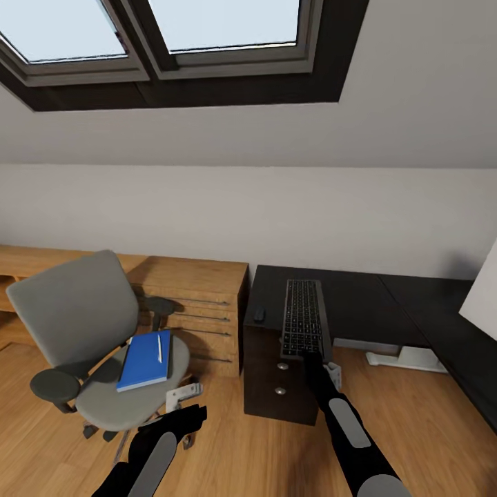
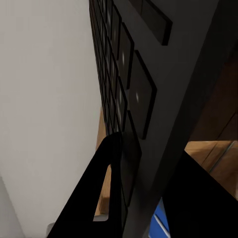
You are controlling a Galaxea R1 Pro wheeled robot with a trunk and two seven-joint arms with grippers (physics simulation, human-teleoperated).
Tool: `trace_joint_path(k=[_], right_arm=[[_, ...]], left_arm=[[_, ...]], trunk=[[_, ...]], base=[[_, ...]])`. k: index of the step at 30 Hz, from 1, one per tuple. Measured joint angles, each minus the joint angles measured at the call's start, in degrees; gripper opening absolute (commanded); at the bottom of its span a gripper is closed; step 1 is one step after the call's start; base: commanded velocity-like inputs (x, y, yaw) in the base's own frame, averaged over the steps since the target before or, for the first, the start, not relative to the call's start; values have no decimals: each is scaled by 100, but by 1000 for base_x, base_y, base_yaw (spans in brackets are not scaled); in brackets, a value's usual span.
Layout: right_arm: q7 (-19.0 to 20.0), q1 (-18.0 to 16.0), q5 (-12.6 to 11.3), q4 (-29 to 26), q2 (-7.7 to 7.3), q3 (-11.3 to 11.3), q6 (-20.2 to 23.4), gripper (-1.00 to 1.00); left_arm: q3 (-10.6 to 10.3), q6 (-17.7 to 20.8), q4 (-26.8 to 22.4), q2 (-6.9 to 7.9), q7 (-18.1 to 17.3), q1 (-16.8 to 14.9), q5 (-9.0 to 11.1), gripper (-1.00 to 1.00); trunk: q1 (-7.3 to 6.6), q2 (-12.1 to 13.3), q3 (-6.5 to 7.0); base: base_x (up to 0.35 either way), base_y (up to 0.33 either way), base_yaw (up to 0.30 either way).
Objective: In the bedroom, organize the workspace by keeping the computer under the desk, ensuring the monitor is on the desk, placing the keyboard on the desk next to the monitor, placing the mouse on the desk next to the keyboard, moving the folder from the swivel chair onto the desk next to the mouse, stacking the notebook on top of the folder with the pen on top of the notebook, and positioning the swivel chair next to the desk.
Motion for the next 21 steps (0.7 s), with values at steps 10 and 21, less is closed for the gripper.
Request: trace_joint_path(k=[10,21], right_arm=[[0,0,8,-1,2,10,-3,-100],[-3,0,18,-1,2,12,-3,-100]], left_arm=[[-62,2,26,0,12,0,19,100],[-154,0,45,5,-28,0,23,100]], trunk=[[155,-283,-126],[152,-283,-126]], base=[[0,0,0],[93,0,0]])
